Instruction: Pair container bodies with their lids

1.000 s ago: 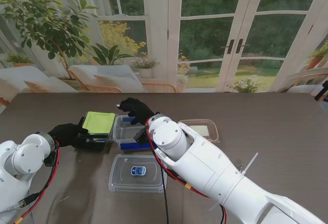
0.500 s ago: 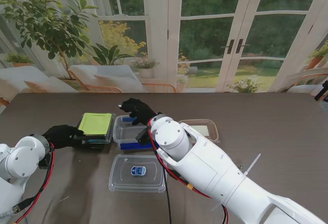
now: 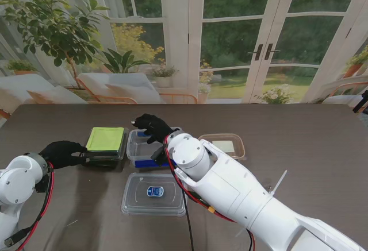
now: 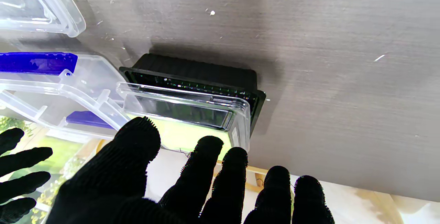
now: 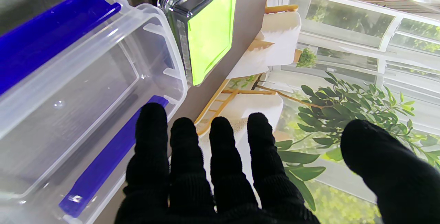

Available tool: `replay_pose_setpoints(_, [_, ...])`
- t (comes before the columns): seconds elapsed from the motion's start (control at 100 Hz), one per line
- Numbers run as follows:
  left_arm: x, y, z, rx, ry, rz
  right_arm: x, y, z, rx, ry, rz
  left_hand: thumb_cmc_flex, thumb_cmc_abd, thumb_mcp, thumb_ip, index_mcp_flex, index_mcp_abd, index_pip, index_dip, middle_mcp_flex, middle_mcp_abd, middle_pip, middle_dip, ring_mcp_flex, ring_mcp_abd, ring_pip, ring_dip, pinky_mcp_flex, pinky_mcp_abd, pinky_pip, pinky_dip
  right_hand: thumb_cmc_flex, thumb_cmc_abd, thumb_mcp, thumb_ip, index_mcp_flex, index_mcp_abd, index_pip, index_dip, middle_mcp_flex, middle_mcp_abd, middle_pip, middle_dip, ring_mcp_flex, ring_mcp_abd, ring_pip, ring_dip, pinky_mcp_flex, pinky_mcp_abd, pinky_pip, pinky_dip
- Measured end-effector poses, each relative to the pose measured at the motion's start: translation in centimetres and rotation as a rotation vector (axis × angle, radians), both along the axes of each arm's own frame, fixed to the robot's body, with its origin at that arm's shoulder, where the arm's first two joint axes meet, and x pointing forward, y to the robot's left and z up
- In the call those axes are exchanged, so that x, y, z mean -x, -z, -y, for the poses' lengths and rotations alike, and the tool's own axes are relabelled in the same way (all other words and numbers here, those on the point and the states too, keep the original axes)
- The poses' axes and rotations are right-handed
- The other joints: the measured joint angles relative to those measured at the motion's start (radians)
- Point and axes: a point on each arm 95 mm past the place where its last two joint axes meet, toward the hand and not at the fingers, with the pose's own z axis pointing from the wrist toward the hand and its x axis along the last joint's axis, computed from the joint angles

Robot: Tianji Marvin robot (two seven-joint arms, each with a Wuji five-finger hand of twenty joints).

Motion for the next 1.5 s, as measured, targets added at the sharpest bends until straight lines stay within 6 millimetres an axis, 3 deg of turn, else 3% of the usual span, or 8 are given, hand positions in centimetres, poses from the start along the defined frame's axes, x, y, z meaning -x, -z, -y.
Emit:
replay_pose_setpoints(0.25, [-0.2, -0.1, 0.1, 0.042, -0.010, 0.047, 0.1, 0.2, -0.4, 0.003, -0.010, 0.005, 0.000, 0.000, 0.000, 0.000, -0.015, 0.000, 0.005, 0.003, 0.000, 0.000, 0.000, 0.000, -0.001, 0.000, 0.010, 0.000, 0.002, 0.000, 0.000, -0.008, 0.000, 0.000, 0.000, 0.000, 0.000, 0.000, 0.000, 0.001, 0.000, 0.000, 0.000, 0.000, 0.000, 0.000, 0.000, 0.000, 0.000, 0.000, 0.000, 0.000])
replay_pose_setpoints(0.69, [-3.8, 0.6, 2.8, 0.190, -0.003, 0.067, -0.3, 0.0, -0.2, 0.008, -0.012, 0.009, 0.001, 0.000, -0.019, 0.000, -0.026, 0.000, 0.004, 0.003, -0.015, 0.000, -0.002, 0.004, -0.003, -0.002, 0.011, -0.011, -0.007, -0.013, 0.000, -0.009, 0.000, 0.000, 0.000, 0.000, 0.000, 0.000, 0.000, 0.001, 0.000, 0.000, 0.000, 0.000, 0.000, 0.000, 0.000, 0.000, 0.000, 0.000, 0.000, 0.000])
replay_pose_setpoints(0.89, [-4.8, 1.0, 3.7, 0.194, 0.005, 0.040, -0.5, -0.1, 0.2, 0.001, -0.009, 0.001, 0.001, 0.000, -0.030, 0.000, -0.038, 0.002, 0.000, 0.003, -0.016, 0.000, -0.002, 0.004, -0.027, -0.026, 0.009, -0.012, -0.028, -0.025, -0.001, -0.009, 0.000, 0.000, 0.000, 0.000, 0.000, 0.000, 0.000, 0.001, 0.000, 0.000, 0.000, 0.000, 0.000, 0.000, 0.000, 0.000, 0.000, 0.000, 0.000, 0.000])
replay_pose_setpoints(1.14, [-4.7, 1.6, 4.0, 0.162, 0.034, -0.036, -0.9, -0.1, 0.7, -0.006, 0.002, -0.004, 0.002, 0.010, -0.050, 0.000, -0.037, 0.001, 0.000, 0.003, -0.016, -0.010, -0.002, 0.004, -0.027, -0.038, 0.010, -0.012, -0.030, -0.038, -0.002, -0.009, 0.000, 0.000, 0.000, 0.000, 0.000, 0.000, -0.001, 0.001, 0.000, 0.000, 0.000, 0.000, 0.000, 0.000, 0.000, 0.000, 0.000, 0.000, 0.000, 0.000])
replay_pose_setpoints(1.5, [-3.4, 1.3, 2.8, 0.114, 0.036, -0.080, -0.9, 0.1, 0.9, -0.012, 0.005, -0.014, 0.013, 0.010, -0.062, 0.000, -0.012, -0.009, -0.006, -0.008, -0.025, -0.041, -0.012, -0.003, -0.027, -0.051, 0.010, -0.013, -0.039, -0.050, -0.012, -0.021, 0.000, 0.000, 0.000, 0.000, 0.000, 0.000, -0.002, 0.001, 0.000, 0.000, 0.000, 0.000, 0.000, 0.000, 0.000, 0.000, 0.000, 0.000, 0.000, 0.000])
